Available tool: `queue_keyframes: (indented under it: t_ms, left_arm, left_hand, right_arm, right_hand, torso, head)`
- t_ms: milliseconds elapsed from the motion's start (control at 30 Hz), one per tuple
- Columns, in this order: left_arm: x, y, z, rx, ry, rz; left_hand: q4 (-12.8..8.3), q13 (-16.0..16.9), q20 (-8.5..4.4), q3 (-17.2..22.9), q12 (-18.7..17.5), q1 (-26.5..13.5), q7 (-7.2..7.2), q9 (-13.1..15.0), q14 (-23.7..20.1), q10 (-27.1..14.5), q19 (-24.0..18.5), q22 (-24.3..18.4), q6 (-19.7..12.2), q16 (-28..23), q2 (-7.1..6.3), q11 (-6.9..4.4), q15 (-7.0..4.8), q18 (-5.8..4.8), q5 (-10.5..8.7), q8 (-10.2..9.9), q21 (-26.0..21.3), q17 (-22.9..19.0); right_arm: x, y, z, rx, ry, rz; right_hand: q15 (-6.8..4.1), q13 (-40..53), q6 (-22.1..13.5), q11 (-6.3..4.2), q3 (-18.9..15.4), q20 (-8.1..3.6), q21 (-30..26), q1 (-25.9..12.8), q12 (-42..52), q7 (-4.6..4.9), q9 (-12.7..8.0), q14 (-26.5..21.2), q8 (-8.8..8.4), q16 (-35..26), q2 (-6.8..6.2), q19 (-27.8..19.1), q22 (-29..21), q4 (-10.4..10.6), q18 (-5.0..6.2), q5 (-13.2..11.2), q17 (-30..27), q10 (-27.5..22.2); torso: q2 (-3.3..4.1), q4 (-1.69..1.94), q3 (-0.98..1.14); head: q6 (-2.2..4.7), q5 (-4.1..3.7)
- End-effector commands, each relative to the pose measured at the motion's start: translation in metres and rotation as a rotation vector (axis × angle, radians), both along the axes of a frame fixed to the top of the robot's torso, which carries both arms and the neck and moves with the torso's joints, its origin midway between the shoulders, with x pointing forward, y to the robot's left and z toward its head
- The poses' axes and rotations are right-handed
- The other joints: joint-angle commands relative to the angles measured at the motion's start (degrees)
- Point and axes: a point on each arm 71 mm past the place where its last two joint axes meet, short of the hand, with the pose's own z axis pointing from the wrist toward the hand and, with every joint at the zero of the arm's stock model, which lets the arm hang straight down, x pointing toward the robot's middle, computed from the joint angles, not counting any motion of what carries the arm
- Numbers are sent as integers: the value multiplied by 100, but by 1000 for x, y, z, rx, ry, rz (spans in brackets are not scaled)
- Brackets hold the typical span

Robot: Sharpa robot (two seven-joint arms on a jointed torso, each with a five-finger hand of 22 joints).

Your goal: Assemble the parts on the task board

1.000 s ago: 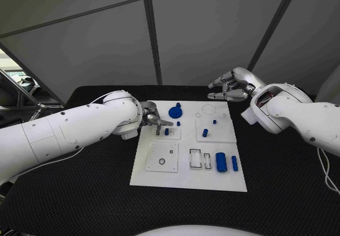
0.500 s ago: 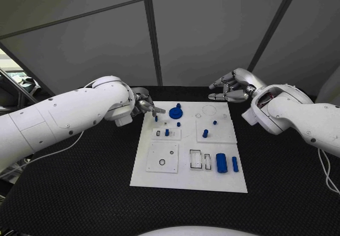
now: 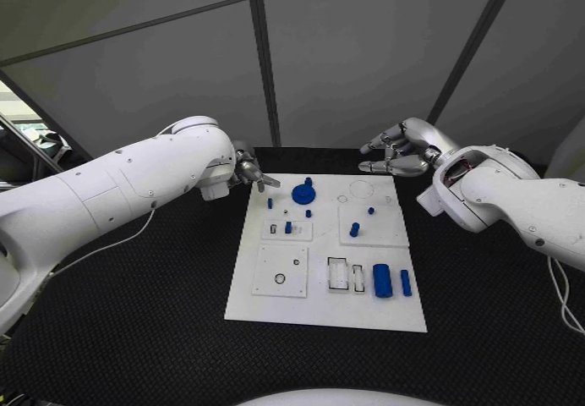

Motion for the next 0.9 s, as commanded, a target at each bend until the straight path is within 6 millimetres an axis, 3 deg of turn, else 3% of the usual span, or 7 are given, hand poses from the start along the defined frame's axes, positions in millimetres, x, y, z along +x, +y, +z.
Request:
queue_keyframes:
  t_ms: [33,900]
  left_arm:
    - [2,-2,-2,53,27,-52]
    - [7,-14,-19,89,75,-92]
  left_hand:
    - [7,1014,16,-36,-10,62,16,-12,501,-11,-17,357,30,-8,33,35,36,-102,27,-36,-36,1248]
    - [11,1013,16,-108,-18,149,5,-99,515,-17,-25,348,101,44,143,27,31,-98,71,-56,-53,1288]
  right_arm:
    - [0,2,2,-2,-4,7]
    - [1,6,1,-1,-2,16]
  right_hand:
    - [-24,2,0,12,23,0,-11,-64,-12,7,-1,158,-25,-8,-6,-30,137,7,113,21,9,-7]
    - [-24,6,0,11,32,0,-13,-64,-6,7,-1,159,-24,-8,0,-29,136,3,113,25,11,-5]
  torso:
    - [-2,2,0]
    - [-17,8,1]
  head:
    - [-17,11]
    - [-60,5]
